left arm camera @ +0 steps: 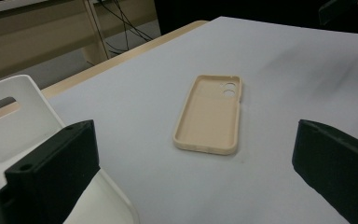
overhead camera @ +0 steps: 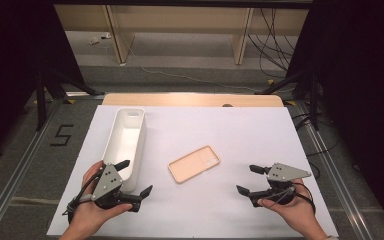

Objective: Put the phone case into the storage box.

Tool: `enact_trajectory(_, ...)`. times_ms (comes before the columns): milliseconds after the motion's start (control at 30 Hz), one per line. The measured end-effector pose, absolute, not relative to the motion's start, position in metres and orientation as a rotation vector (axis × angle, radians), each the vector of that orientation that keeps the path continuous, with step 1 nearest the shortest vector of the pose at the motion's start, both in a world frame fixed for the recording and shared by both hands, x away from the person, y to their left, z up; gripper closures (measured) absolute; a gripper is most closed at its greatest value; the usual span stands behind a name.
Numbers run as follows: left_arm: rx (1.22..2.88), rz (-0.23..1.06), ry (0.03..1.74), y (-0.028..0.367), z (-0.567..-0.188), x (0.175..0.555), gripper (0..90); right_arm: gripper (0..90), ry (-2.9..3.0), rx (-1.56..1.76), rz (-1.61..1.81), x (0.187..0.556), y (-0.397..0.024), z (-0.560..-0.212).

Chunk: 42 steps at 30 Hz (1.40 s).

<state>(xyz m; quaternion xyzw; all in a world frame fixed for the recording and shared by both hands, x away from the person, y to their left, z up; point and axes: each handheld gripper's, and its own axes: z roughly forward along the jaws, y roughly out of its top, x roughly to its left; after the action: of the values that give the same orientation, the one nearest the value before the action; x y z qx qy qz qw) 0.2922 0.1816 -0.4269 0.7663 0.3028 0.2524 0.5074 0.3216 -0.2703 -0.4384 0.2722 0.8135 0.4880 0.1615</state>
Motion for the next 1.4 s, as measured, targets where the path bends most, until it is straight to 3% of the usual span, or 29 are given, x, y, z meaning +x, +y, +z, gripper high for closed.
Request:
enact_trajectory(333,1.841,0.609,0.733,0.181,-0.426,0.292,1.2,18.9,2.317,0.778,1.398,0.322,-0.27,-0.439)
enact_trajectory(467,1.838,0.607,0.734,0.18,-0.426,0.291,9.5,19.0,2.317,0.779,1.395,0.323,-0.27,-0.439)
enact_trajectory(500,1.839,0.61,0.732,0.18,-0.425,0.291,15.7,19.0,2.315,0.78,1.395,0.323,-0.27,-0.439)
enact_trajectory(533,1.84,0.604,0.723,0.18,-0.425,0.291,30.8,19.0,2.318,0.778,1.391,0.323,-0.269,-0.438)
enact_trajectory(667,1.84,0.591,0.729,0.178,-0.421,0.293,67.2,19.0,2.324,0.773,1.385,0.323,-0.267,-0.438)
enact_trajectory(800,1.885,0.525,0.78,0.166,-0.421,0.3,89.5,19.0,2.327,0.776,1.384,0.323,-0.266,-0.439)
enact_trajectory(1400,2.059,0.43,0.822,0.112,-0.436,0.345,89.7,19.1,2.334,0.778,1.377,0.325,-0.266,-0.44)
